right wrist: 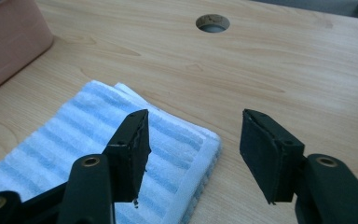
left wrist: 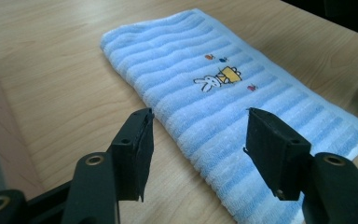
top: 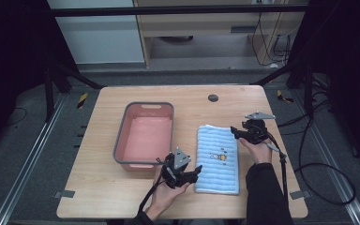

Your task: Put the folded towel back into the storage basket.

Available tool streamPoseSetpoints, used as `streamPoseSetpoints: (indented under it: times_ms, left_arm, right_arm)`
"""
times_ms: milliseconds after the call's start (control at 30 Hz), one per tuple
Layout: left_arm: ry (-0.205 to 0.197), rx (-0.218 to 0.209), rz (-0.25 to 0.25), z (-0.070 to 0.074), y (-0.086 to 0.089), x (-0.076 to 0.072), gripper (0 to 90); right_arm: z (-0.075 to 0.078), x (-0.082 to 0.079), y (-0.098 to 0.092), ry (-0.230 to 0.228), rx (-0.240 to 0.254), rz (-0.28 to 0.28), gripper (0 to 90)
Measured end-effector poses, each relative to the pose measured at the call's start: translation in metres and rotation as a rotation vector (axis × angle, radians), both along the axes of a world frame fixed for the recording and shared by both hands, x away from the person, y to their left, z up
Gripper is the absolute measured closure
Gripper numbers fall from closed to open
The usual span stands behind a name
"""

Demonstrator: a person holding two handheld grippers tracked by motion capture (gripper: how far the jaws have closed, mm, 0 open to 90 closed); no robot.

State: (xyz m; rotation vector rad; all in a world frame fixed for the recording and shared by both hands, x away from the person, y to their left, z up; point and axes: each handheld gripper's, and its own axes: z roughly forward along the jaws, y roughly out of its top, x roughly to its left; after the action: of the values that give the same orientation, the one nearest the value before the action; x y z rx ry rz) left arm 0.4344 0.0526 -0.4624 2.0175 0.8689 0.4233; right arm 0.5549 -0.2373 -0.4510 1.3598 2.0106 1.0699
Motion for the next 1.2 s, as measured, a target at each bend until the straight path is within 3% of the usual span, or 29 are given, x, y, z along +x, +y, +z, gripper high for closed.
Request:
streamPoseSetpoints:
  times_ms: [567, 933, 1200]
  left_arm:
    - [0.074, 0.030, 0.004, -0.027, -0.010, 0.003, 48.0]
    - [0.106, 0.032, -0.002, -0.038, -0.013, 0.004, 52.6]
    - [0.118, 0.041, 0.004, -0.041, -0.016, 0.003, 60.1]
  right_arm:
    - [-0.034, 0.009, 0.009, 0.088, -0.036, 0.004, 46.6]
    - [-0.045, 0.011, 0.011, 0.131, -0.050, 0.012, 50.6]
    - [-0.048, 0.011, 0.009, 0.153, -0.025, 0.013, 56.1]
